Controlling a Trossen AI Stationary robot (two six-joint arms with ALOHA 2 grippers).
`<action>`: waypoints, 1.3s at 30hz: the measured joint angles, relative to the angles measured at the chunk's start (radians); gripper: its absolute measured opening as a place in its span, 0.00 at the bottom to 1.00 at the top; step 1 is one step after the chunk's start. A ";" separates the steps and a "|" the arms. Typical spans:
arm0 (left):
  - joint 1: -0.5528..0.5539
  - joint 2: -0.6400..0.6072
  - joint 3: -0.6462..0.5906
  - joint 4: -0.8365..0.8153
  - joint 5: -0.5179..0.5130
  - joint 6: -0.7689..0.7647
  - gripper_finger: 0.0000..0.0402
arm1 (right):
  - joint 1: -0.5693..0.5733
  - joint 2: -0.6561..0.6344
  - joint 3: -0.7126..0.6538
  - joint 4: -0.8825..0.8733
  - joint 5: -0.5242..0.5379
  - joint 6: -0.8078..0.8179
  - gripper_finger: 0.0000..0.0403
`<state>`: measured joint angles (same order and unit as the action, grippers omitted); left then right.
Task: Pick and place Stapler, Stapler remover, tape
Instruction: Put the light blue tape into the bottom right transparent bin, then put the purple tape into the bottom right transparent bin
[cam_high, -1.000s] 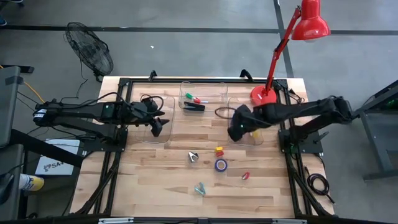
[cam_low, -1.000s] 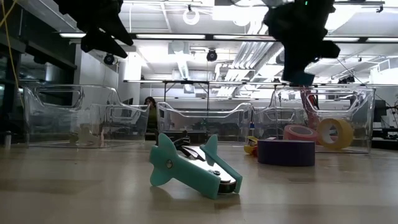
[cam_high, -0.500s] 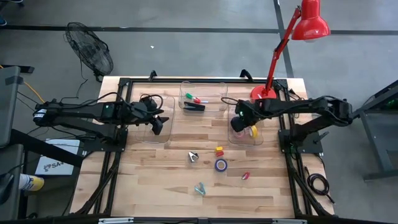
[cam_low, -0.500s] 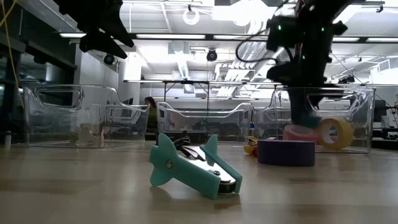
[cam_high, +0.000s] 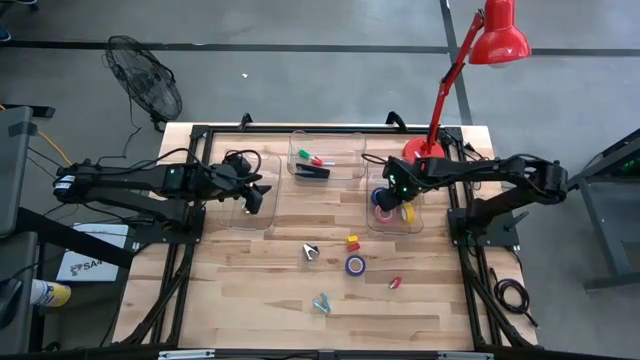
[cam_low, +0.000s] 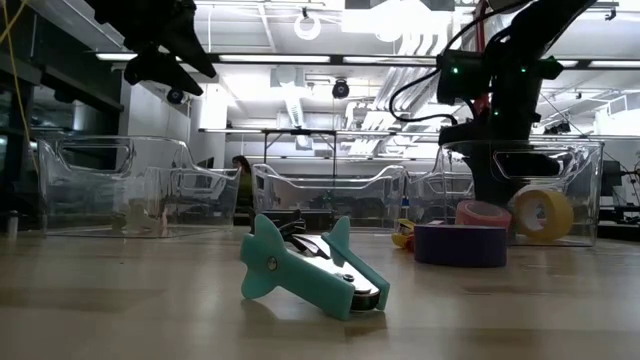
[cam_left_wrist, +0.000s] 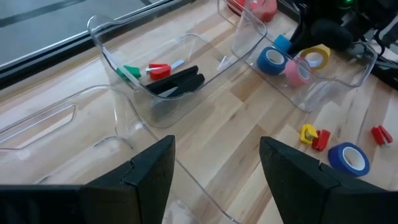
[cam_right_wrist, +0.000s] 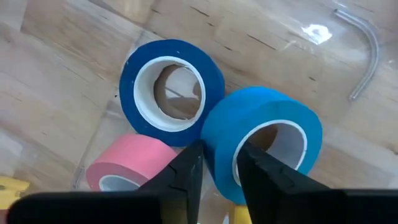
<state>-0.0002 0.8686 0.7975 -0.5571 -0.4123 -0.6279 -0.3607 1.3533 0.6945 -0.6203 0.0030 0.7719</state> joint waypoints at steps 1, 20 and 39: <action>0.000 0.000 0.000 0.000 -0.001 -0.005 0.57 | 0.000 0.000 0.000 0.002 0.000 -0.011 0.24; 0.000 0.000 0.000 0.000 -0.001 -0.010 0.57 | 0.000 -0.117 0.000 0.010 -0.004 -0.108 0.47; 0.000 0.000 0.000 0.001 0.001 -0.012 0.57 | 0.144 -0.435 -0.001 0.106 -0.066 -0.145 0.49</action>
<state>-0.0002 0.8685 0.7975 -0.5564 -0.4110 -0.6403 -0.2168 0.9183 0.6937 -0.5138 -0.0628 0.6273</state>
